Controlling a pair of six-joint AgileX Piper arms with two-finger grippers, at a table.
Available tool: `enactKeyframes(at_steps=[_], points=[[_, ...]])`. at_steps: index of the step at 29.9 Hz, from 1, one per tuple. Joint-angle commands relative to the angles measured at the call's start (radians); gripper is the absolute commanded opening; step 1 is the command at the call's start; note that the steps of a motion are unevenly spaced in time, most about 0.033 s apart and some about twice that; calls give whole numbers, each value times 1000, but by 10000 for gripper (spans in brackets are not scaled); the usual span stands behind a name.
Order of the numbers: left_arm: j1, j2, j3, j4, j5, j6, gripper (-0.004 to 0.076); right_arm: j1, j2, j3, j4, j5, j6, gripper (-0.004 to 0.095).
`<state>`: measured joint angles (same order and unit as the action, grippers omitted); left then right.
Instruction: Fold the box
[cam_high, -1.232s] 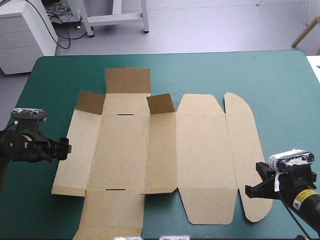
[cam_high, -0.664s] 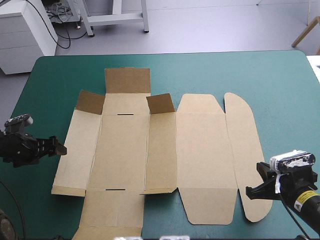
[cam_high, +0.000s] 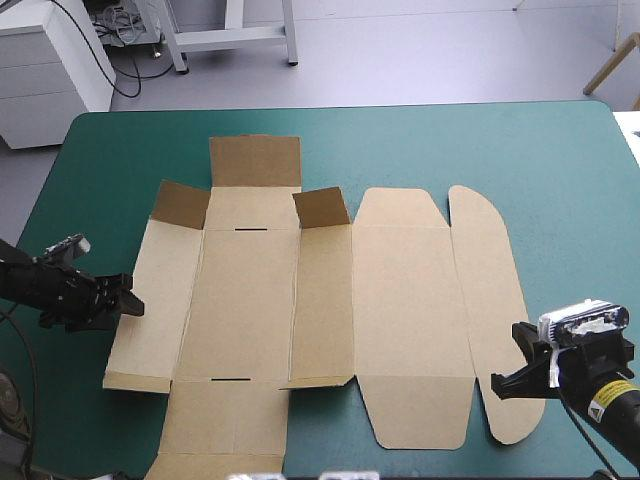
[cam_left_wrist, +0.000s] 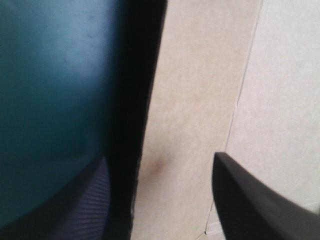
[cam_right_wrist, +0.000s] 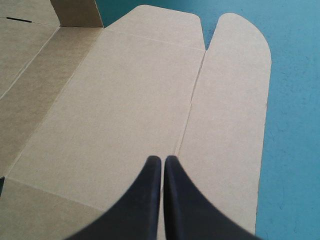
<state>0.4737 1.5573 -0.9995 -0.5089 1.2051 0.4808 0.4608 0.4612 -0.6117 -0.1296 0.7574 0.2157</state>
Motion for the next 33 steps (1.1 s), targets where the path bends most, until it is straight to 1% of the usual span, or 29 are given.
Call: enactKeyframes(at_steps=[1,2,7,8,9,18,27,33], points=[[-48,-25,-27,-18,83,0,294,-6,4,-26,-15,-71,-8,0],[-60,-25,-27,-13,83,0,242,-6,4,-26,-15,-71,-8,0],[-89,-25,-27,-11,86,0,55,-6,4,-26,-15,-71,-10,0],[-89,-25,-27,-13,86,0,6,-6,4,-26,-15,-71,-10,0],[-89,-25,-27,-11,86,0,-9,-6,4,-26,-15,-71,-10,0],[-114,-25,-30,-32,94,-2,-10,-6,4,-26,-15,-71,-15,0],[-266,-25,-66,28,97,-2,-10,-6,4,-26,-15,-68,-15,0],[-326,-25,-107,26,97,-18,-9,-6,4,10,-13,-67,-15,0]])
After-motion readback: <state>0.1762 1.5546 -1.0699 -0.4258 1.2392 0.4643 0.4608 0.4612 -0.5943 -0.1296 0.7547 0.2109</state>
